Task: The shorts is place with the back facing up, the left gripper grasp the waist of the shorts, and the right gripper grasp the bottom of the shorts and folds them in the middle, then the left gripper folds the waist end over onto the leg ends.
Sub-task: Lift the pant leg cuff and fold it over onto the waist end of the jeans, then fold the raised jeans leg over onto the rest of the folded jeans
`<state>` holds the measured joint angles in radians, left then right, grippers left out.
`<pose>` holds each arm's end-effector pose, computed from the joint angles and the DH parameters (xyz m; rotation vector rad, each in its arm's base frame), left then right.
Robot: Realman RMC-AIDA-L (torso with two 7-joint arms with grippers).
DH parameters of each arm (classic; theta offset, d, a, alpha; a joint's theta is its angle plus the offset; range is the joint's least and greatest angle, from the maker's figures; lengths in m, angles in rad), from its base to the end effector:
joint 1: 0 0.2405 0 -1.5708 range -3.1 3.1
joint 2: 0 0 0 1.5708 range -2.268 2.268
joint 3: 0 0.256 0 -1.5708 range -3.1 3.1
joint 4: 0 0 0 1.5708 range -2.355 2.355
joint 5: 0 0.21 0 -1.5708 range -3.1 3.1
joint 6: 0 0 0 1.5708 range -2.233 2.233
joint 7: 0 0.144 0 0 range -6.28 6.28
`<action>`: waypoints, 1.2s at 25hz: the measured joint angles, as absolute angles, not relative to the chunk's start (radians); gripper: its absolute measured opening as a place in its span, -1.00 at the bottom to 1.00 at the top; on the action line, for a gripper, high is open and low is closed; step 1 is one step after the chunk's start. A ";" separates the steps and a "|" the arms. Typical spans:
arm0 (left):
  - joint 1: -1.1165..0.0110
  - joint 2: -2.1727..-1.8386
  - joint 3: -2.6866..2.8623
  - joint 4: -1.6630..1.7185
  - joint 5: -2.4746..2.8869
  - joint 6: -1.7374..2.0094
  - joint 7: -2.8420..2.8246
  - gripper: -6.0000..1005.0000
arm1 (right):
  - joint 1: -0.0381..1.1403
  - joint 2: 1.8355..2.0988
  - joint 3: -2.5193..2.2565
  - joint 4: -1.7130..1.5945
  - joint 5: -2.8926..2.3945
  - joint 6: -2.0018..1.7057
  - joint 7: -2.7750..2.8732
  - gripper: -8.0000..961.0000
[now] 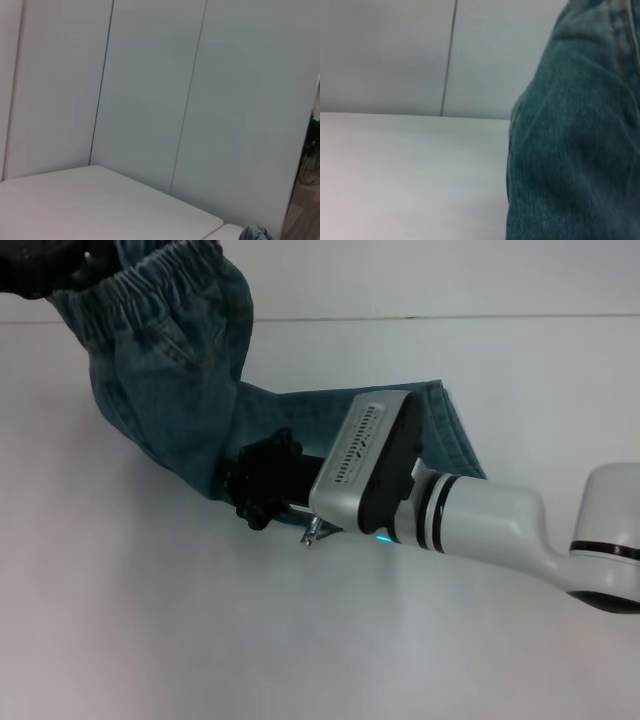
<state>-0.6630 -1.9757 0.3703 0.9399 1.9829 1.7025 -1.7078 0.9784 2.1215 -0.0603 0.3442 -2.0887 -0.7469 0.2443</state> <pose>-0.2188 0.3810 0.1369 -2.4570 -0.5784 -0.8719 0.1468 0.3536 -0.1742 -2.6110 0.0768 0.5393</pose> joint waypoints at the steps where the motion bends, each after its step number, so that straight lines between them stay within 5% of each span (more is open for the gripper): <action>1: -0.663 -1.977 0.370 0.940 1.979 1.707 -1.707 -0.94 | 0.981 2.122 -0.044 0.348 -2.113 -0.736 0.245 -0.99; 18: -0.652 -1.996 0.401 0.963 1.950 1.694 -1.720 -0.95 | 1.029 2.119 0.037 0.373 -2.294 -0.675 0.324 -0.99; 30: -0.634 -2.010 0.553 0.944 1.956 1.552 -1.754 -0.93 | 0.853 2.093 0.057 0.157 -2.290 -0.963 0.450 -0.99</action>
<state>-0.6344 -2.0099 0.5530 0.9443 1.9561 1.5515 -1.7535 0.8531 2.0926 0.0567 0.1570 -2.2903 -0.9633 0.4500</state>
